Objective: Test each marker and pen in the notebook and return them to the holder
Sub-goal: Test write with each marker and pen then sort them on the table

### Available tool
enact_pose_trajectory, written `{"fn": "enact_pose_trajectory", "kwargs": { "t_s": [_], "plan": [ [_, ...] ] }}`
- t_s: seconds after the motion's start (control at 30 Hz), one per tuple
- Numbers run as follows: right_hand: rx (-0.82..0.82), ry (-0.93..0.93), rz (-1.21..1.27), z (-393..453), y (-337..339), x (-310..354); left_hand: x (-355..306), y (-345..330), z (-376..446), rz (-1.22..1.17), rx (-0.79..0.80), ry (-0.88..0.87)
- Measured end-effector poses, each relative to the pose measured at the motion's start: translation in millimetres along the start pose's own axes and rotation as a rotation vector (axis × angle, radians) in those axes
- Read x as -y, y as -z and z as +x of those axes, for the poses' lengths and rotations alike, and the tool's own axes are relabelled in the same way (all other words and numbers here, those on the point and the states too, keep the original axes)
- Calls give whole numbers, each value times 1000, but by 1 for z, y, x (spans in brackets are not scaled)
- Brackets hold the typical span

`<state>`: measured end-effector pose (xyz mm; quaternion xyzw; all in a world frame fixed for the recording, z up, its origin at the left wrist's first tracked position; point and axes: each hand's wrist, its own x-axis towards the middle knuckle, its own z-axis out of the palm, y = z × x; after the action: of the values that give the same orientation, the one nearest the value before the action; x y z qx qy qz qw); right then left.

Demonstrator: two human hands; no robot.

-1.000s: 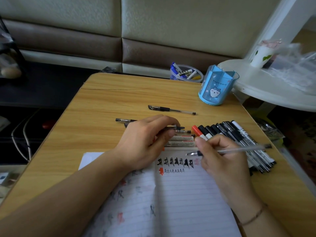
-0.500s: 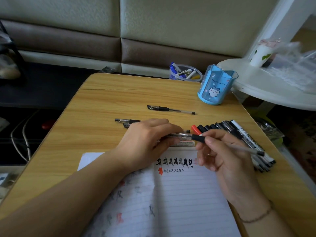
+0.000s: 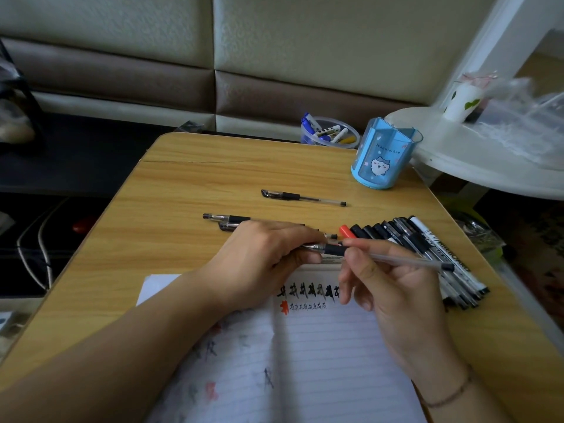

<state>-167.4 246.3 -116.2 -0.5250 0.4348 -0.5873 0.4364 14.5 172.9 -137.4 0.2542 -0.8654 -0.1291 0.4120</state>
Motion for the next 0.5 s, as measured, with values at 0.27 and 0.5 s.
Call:
{"fn": "enact_pose_trajectory", "kwargs": {
  "t_s": [0.27,0.5],
  "plan": [
    [-49,75,-52,-3,-4,2,-5,-2,0,-46,41,48],
    [-5,86,196,3,9,20,-5,-7,-2,-125,-61,122]
  ]
}}
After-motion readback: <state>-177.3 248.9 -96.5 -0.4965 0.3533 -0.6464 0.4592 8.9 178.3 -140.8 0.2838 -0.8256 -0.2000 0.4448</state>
